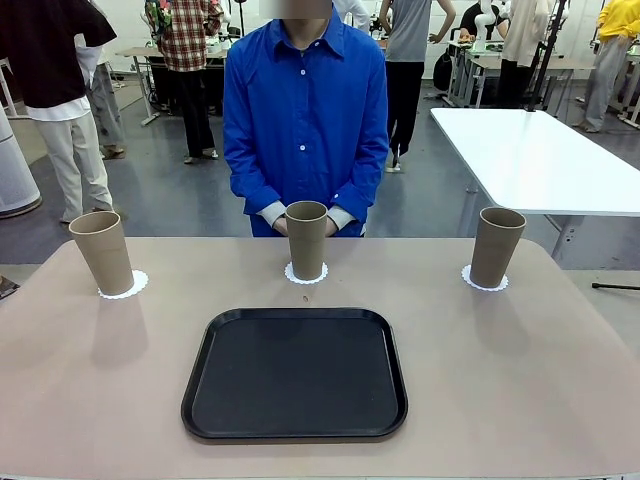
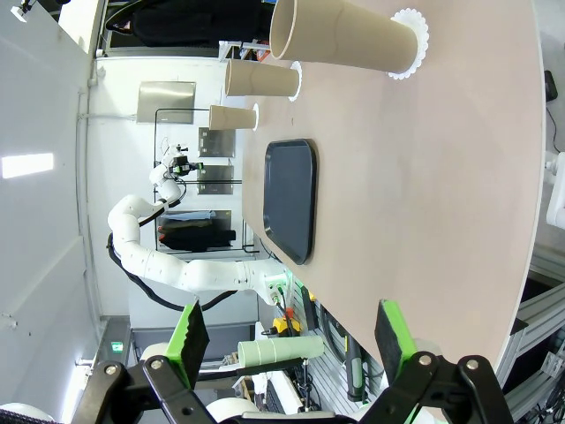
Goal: Place coasters on the table and set cups on them.
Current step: Take one Reusable plastic cup from the Flat Tray and place it on a coaster set by the human.
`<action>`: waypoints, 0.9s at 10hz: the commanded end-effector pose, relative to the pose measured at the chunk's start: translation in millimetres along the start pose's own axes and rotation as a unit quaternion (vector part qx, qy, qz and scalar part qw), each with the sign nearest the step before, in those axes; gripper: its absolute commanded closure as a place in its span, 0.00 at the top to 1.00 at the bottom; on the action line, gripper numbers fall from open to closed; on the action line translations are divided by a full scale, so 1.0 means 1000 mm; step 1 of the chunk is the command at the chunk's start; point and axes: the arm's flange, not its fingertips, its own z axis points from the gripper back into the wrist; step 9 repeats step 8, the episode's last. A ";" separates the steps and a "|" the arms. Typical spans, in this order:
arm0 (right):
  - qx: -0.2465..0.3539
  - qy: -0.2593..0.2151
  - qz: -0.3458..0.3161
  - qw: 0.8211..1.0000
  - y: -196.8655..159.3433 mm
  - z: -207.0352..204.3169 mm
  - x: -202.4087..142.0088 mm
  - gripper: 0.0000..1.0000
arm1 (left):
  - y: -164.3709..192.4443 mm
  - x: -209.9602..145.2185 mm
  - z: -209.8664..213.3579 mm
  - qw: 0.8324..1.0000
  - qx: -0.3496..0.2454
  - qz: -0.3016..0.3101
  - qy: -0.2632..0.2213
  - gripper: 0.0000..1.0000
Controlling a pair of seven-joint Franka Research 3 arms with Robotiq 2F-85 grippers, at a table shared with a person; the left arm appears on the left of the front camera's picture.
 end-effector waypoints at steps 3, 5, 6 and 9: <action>-0.002 0.001 -0.003 1.000 0.002 0.000 0.000 1.00 | -0.002 -0.002 0.002 1.000 -0.003 0.001 0.000 1.00; -0.002 0.001 -0.003 1.000 0.002 0.000 0.000 1.00 | -0.002 -0.002 0.002 1.000 -0.003 0.001 0.000 1.00; -0.002 0.001 -0.003 1.000 0.002 0.000 0.000 1.00 | -0.002 -0.002 0.002 1.000 -0.003 0.001 0.000 1.00; -0.002 0.001 -0.003 1.000 0.002 0.000 0.000 1.00 | -0.002 -0.002 0.002 1.000 -0.003 0.001 0.000 1.00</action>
